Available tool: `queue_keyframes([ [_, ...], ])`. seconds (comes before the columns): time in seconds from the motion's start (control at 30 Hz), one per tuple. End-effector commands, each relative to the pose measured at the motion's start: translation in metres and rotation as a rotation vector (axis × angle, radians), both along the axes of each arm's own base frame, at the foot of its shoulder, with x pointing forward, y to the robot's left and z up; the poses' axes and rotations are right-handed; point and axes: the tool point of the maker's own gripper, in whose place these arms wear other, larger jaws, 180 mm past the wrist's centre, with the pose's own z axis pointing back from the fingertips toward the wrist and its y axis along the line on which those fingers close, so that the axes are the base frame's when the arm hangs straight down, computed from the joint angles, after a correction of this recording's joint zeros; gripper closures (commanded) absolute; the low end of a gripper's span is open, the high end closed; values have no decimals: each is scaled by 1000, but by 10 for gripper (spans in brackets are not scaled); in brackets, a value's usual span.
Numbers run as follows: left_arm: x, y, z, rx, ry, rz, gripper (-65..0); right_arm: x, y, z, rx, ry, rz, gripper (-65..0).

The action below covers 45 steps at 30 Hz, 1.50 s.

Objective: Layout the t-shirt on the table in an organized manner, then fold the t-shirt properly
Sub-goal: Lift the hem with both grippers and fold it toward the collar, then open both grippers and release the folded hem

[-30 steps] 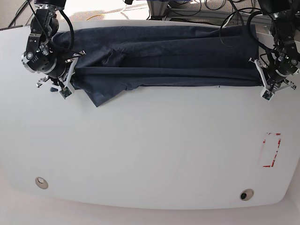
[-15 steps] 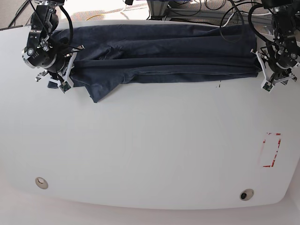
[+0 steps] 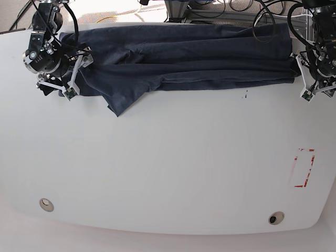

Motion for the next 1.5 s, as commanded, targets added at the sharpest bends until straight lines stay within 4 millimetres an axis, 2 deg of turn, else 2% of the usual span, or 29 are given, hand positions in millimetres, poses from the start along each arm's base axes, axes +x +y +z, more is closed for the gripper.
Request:
queue_keyframes([
  [0.0, 8, 15, 17, 52, -28, -7, -503, 6, -5, 17, -28, -54, 16, -623],
  [0.17, 13, 20, 25, 70, -41, -13, -503, 10, -17, 27, -40, -89, -30, -623],
  [0.3, 25, 20, 37, 75, -88, -11, -503, 23, -17, 37, -24, -134, -37, -623],
  [0.43, 32, 17, 47, 82, -119, -24, -503, 26, -13, 40, 0, -134, -29, -623],
  [0.73, 49, 17, 67, 94, -188, -24, -503, 32, -27, 50, -18, -141, -75, -621],
  [0.9, 49, 24, 77, 107, -215, -2, -500, 36, -30, 54, -29, -143, -84, -621],
  [1.07, 48, 23, 75, 108, -205, -5, -499, 39, -30, 57, -31, -150, -86, -621],
  [1.2, 35, 31, 67, 134, -140, 27, -499, 40, -30, 57, -30, -151, -86, -621],
  [1.47, 36, 30, 74, 152, -146, 26, -493, 42, -27, 57, -19, -157, -88, -621],
])
